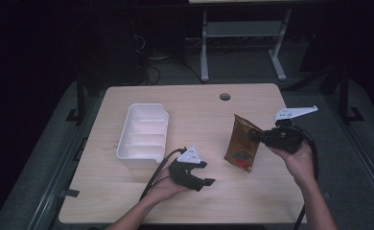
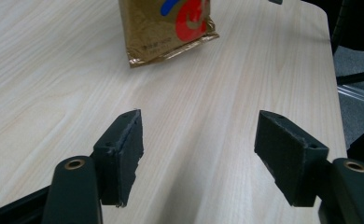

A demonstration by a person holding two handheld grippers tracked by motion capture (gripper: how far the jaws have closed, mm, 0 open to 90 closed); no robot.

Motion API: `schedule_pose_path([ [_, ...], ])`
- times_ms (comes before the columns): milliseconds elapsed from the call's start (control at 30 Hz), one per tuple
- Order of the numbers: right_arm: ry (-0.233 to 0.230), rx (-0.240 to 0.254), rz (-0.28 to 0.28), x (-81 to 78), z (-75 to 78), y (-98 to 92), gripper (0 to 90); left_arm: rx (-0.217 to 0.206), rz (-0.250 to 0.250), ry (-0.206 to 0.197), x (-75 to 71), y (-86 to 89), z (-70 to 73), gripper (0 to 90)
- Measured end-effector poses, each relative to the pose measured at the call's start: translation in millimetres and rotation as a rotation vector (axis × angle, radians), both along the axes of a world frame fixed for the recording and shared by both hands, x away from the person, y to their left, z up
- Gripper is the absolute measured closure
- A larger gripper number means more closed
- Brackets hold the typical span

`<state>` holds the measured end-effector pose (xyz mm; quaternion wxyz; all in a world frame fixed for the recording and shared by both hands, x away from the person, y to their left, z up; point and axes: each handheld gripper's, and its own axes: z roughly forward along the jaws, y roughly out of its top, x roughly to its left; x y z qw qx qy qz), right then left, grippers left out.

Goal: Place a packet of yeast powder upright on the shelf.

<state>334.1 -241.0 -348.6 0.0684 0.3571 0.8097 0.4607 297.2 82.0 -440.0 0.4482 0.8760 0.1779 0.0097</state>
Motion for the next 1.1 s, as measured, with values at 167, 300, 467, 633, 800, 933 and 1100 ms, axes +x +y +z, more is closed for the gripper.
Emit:
schedule_pose_path([
  [167,0.004,-0.015,0.010,7.4,1.4,6.9,84.1,-0.005,-0.007,-0.009,-6.7,4.9,-0.7,28.6],
  [300,0.005,-0.023,0.020,11.8,4.3,12.4,84.1,-0.003,-0.011,-0.016,-10.2,8.1,-0.9,27.6],
  [467,-0.003,-0.037,0.042,21.1,12.9,26.6,83.9,0.003,-0.017,-0.028,-16.5,16.0,-2.3,26.8],
  [633,-0.004,-0.032,0.066,29.7,18.2,40.0,83.9,0.002,-0.014,-0.031,-19.8,22.3,-3.5,26.3],
  [800,-0.004,-0.027,0.085,36.6,21.6,51.0,83.9,0.013,-0.015,-0.039,-22.7,27.4,-5.4,26.0],
  [933,-0.005,-0.013,0.110,45.3,25.8,64.8,83.9,0.017,-0.020,-0.038,-25.6,32.3,-6.8,26.0],
  [1100,-0.005,-0.015,0.131,51.8,30.0,78.2,83.9,0.014,-0.023,-0.039,-28.1,35.1,-6.9,25.9],
])
